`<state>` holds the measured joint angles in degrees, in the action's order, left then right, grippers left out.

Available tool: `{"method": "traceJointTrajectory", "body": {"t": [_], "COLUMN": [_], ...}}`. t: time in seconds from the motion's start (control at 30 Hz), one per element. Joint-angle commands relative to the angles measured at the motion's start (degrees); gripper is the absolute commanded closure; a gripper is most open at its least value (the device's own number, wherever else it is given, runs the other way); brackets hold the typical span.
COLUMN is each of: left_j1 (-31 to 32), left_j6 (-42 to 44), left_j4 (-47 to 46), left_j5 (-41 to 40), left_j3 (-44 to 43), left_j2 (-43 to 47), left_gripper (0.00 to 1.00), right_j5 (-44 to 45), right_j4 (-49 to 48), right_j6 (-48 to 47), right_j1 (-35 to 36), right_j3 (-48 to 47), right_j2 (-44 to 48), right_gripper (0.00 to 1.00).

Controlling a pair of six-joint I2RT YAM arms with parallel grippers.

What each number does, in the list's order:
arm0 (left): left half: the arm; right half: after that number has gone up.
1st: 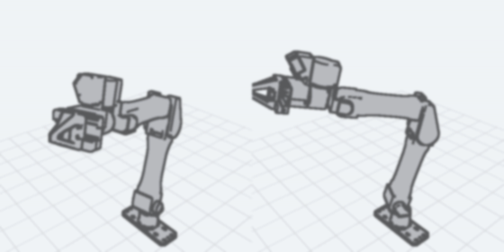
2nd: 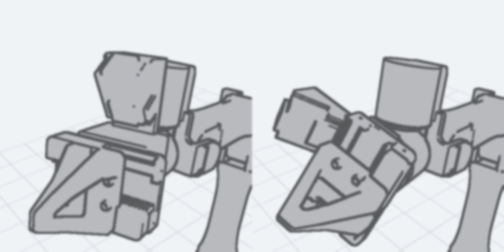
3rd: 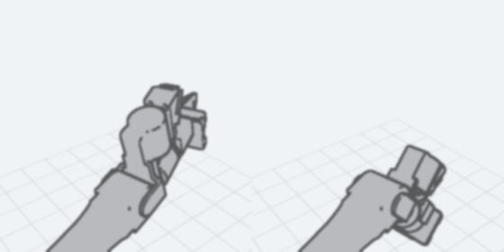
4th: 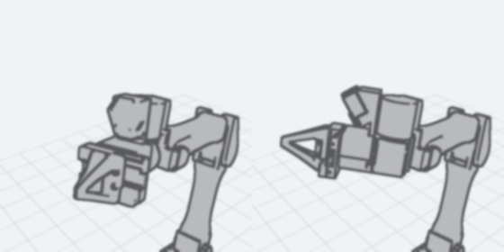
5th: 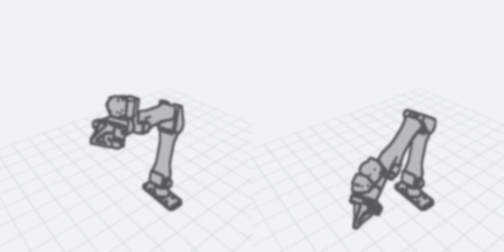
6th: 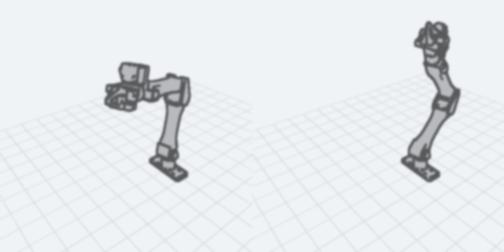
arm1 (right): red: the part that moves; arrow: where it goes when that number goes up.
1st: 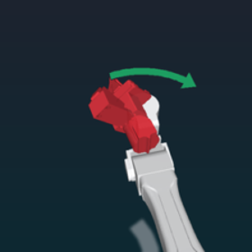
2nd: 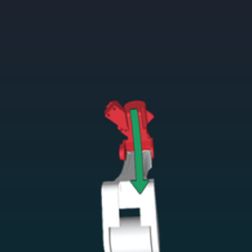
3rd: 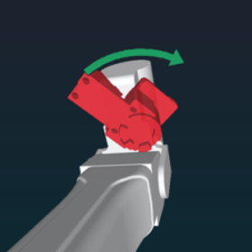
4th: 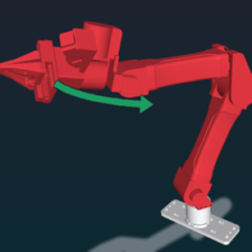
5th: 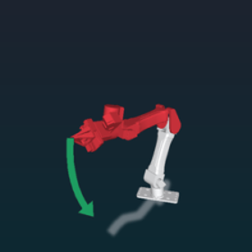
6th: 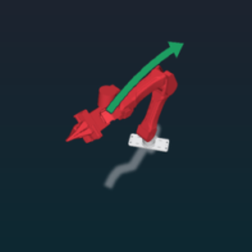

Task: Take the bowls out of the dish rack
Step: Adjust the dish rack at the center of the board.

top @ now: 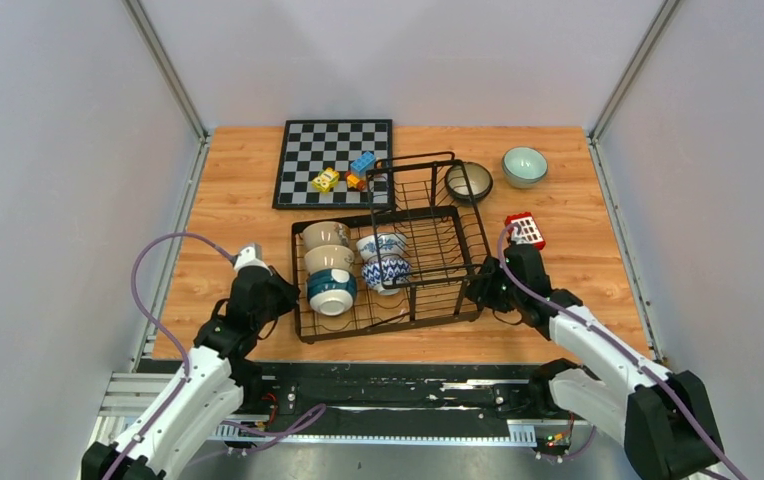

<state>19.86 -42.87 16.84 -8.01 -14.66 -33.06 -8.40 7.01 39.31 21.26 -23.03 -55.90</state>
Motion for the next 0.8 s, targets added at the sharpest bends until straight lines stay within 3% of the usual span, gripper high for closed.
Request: {"method": "traceJointTrajectory", "body": {"t": [0.0,0.13,0.2,0.4,0.73,0.77], "left_j1": [1.55,1.59,1.59,1.59,1.59,1.59], "left_j6": [-3.89,-2.94,-2.4,-0.39,2.63,3.53], "left_j4": [3.27,3.75,4.19,8.19,13.6,14.07], "left_j5": [5.78,4.85,4.18,0.99,-5.72,-6.9], "left_j3": [0.67,-0.6,-1.48,-5.55,-13.8,-15.34], "left_j2": [1.08,0.8,0.41,-0.12,-0.33,-0.7], "left_gripper": [1.0,0.98,0.92,0.49,0.01,0.0], "right_j5": [2.45,4.12,4.94,6.84,1.78,1.3], "right_j4": [9.23,16.36,19.98,30.31,35.36,35.36], "right_j6": [-0.2,0.25,0.63,3.3,12.66,13.1], "right_j1": [0.89,0.85,0.85,0.85,0.85,0.82], "right_j3": [-2.99,-4.28,-4.76,-6.33,-6.22,-6.24], "right_j2": [4.41,11.26,15.17,25.55,31.3,31.49], "right_gripper": [0.48,0.42,0.4,0.39,0.38,0.37]}}
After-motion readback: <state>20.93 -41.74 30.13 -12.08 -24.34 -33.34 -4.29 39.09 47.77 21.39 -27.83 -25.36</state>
